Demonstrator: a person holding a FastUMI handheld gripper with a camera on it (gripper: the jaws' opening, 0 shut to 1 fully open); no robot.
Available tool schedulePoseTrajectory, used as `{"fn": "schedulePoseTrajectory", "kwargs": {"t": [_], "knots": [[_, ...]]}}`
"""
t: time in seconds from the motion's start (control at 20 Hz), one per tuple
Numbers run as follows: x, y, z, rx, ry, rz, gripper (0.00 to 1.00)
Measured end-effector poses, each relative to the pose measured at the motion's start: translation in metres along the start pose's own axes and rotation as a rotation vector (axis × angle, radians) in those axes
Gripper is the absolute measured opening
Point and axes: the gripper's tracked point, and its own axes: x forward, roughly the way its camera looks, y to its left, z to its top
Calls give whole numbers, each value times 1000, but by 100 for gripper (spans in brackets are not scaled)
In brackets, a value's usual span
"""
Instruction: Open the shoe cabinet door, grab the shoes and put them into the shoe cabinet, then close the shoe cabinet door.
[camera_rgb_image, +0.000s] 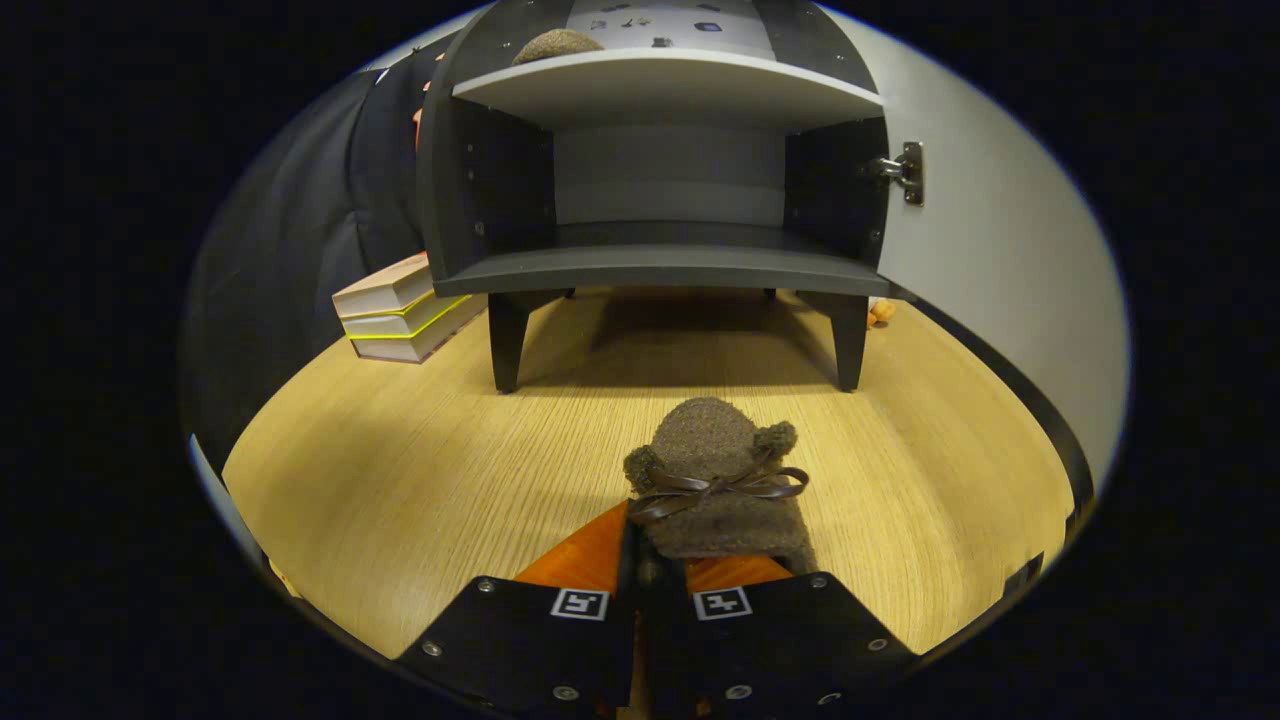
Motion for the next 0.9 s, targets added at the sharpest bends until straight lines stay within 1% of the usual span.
{"fn": "schedulePoseTrajectory", "kwargs": {"t": [0.05, 0.15, 0.25, 0.4, 0.5, 0.6, 0.8, 0.9], "knots": [[1, 0, 3, 6, 0, -5, 9], [-3, 1, 5, 12, 19, 6, 5], [-16, 1, 15, 21, 22, 19, 4], [-46, 4, 41, 21, 21, 39, 4], [-70, 2, 73, 38, 1, 47, 4], [-93, 3, 117, 60, -49, 64, 4], [-125, -8, 208, 25, -173, 46, 4], [-132, -12, 250, 21, -235, 48, 4]]}}
